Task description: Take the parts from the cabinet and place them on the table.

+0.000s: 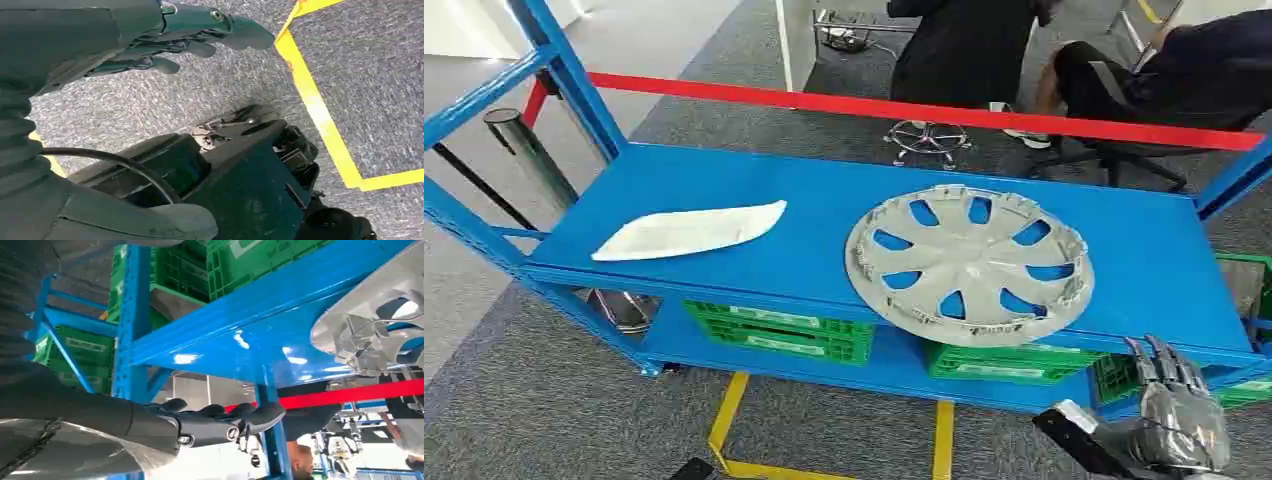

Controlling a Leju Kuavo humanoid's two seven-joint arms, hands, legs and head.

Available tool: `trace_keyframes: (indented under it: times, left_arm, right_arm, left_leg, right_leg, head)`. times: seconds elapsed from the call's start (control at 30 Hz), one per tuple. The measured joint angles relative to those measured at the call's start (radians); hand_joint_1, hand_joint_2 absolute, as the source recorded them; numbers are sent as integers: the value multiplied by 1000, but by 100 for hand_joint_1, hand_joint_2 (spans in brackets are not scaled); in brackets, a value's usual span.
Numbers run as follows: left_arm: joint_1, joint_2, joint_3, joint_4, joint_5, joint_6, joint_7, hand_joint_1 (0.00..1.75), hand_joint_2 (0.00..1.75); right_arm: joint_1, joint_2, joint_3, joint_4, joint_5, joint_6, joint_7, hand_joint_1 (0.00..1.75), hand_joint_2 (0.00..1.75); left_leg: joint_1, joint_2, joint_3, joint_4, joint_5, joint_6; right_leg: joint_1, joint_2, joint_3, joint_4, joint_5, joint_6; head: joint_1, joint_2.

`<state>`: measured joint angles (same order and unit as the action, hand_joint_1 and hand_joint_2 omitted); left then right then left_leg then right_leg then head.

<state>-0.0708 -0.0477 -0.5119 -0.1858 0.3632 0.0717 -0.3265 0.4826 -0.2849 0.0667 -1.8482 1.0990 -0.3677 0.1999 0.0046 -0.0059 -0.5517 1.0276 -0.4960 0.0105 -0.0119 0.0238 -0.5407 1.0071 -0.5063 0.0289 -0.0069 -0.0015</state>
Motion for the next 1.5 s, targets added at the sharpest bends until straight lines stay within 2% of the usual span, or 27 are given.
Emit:
trace_keyframes:
  times: [0.07, 0.2, 0.73, 0.83, 1.13, 1.5]
  left_arm:
    - [-7, 0, -14, 0, -9, -7, 10, 0, 175]
    - [-12, 1, -22, 0, -19, -10, 14, 0, 175]
    - [-24, 0, -64, 0, -66, -4, 42, 0, 175]
    - [-28, -1, -70, 0, -72, -4, 50, 0, 175]
    - [-41, 0, -85, 0, -86, -8, 55, 0, 175]
    - [-42, 0, -88, 0, -94, -9, 57, 0, 175]
  right_arm:
    - [-94, -36, 17, 87, -21, 56, -24, 0, 175]
    - [-158, -51, 42, 148, -29, 105, -48, 0, 175]
    - [-338, -56, 180, 261, 102, 143, -62, 0, 175]
    - [-371, -56, 201, 277, 85, 192, -76, 0, 175]
    - [-514, -56, 215, 424, 23, 253, -111, 0, 175]
    - [-572, -57, 216, 500, 5, 257, -126, 0, 175]
  left_leg:
    - [0, 0, 0, 0, 0, 0]
    - [0, 0, 0, 0, 0, 0]
    - [0, 0, 0, 0, 1, 0]
    - [0, 0, 0, 0, 1, 0]
    - [0, 1, 0, 0, 2, 1]
    - [0, 1, -1, 0, 2, 1]
  right_leg:
    - [0, 0, 0, 0, 0, 0]
    - [0, 1, 0, 0, 0, 0]
    - [0, 0, 0, 0, 1, 0]
    - [0, 0, 0, 1, 1, 0]
    - [0, 1, -1, 1, 3, 0]
    - [0, 2, -1, 1, 3, 0]
  head:
    - [0, 0]
    - [0, 0]
    - [0, 0]
    - [0, 0]
    - [1, 0]
    - [0, 0]
